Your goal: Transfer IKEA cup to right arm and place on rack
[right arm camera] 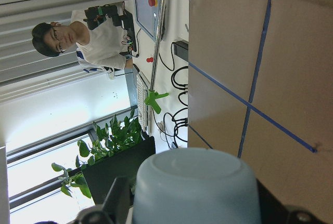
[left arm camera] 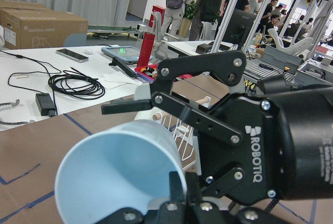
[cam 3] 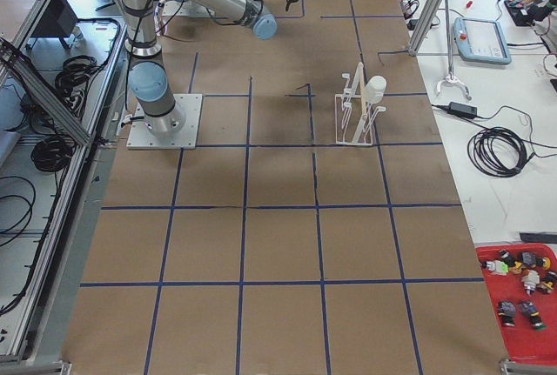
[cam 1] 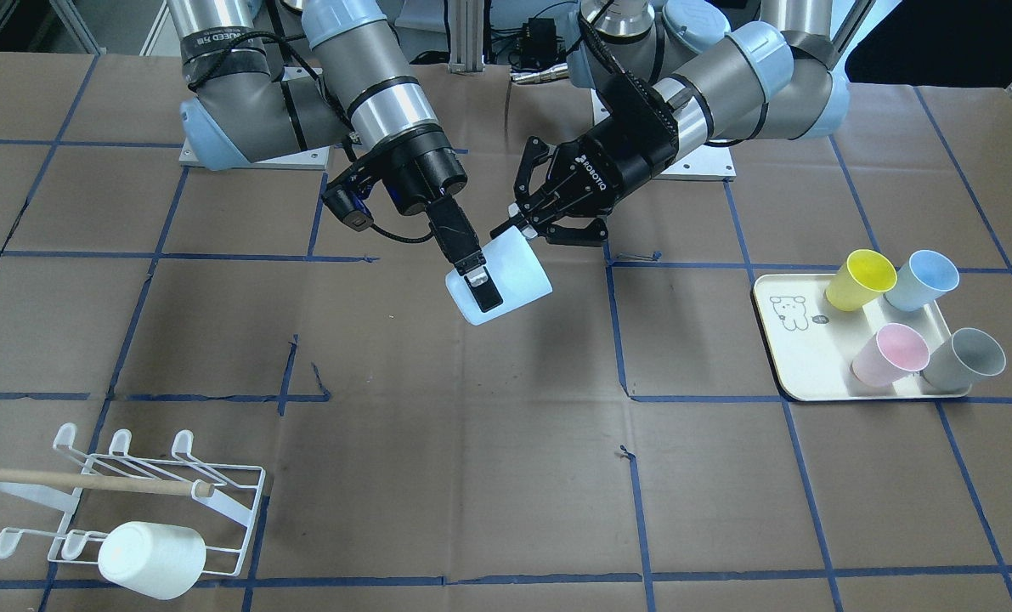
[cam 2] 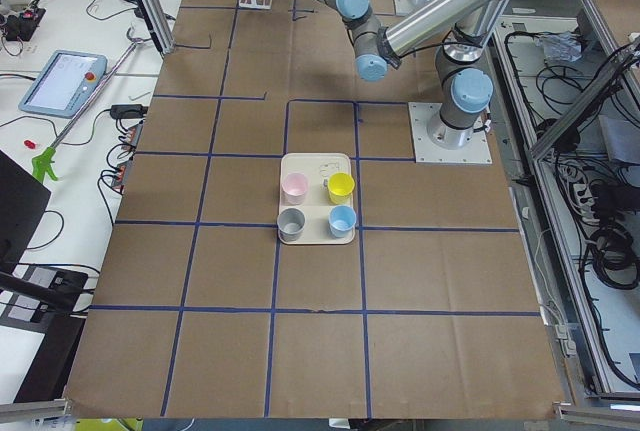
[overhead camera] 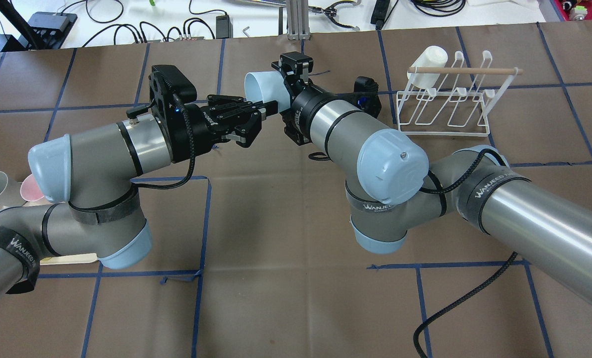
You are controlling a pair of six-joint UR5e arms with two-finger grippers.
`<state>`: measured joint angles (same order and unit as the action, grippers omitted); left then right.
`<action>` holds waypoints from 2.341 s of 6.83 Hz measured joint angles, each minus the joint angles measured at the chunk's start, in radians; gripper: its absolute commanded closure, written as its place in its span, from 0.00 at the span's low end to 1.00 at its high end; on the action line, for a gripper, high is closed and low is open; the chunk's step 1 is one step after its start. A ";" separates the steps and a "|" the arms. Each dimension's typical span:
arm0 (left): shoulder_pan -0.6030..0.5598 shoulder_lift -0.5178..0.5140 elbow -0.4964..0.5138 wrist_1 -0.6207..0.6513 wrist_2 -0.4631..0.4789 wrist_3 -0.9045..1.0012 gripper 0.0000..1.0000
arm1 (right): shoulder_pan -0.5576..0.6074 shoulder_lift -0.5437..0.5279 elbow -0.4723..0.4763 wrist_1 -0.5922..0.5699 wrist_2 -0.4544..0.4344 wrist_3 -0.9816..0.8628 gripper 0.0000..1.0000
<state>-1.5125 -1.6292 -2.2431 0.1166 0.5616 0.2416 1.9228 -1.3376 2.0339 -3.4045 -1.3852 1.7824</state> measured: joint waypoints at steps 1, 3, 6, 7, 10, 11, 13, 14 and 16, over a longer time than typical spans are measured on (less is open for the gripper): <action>0.000 0.000 0.000 0.000 0.000 0.000 0.82 | -0.001 0.000 0.001 0.000 0.001 -0.003 0.54; 0.001 0.005 0.004 0.000 0.009 -0.006 0.17 | -0.001 0.000 0.002 0.000 0.002 -0.008 0.58; 0.007 0.013 0.012 0.001 0.013 -0.052 0.01 | -0.001 0.000 0.001 0.001 0.002 -0.014 0.69; 0.017 0.015 0.014 0.001 0.015 -0.056 0.01 | -0.005 0.003 -0.003 0.001 0.002 -0.018 0.69; 0.178 0.052 0.012 -0.027 0.011 -0.058 0.01 | -0.084 0.007 -0.032 -0.006 0.002 -0.120 0.81; 0.206 0.061 0.018 -0.075 0.058 -0.058 0.01 | -0.133 0.006 -0.040 -0.007 0.002 -0.235 0.84; 0.214 0.055 0.076 -0.254 0.310 -0.058 0.01 | -0.222 0.005 -0.045 -0.008 0.001 -0.542 0.84; 0.202 0.052 0.136 -0.422 0.457 -0.059 0.01 | -0.262 0.005 -0.045 -0.008 0.000 -0.701 0.84; 0.105 0.033 0.342 -0.882 0.782 -0.115 0.01 | -0.348 0.005 -0.042 -0.008 -0.002 -1.010 0.90</action>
<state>-1.4075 -1.5961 -1.9015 -0.7650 1.3433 0.1269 1.5745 -1.3321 1.9918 -3.4121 -1.3868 0.7721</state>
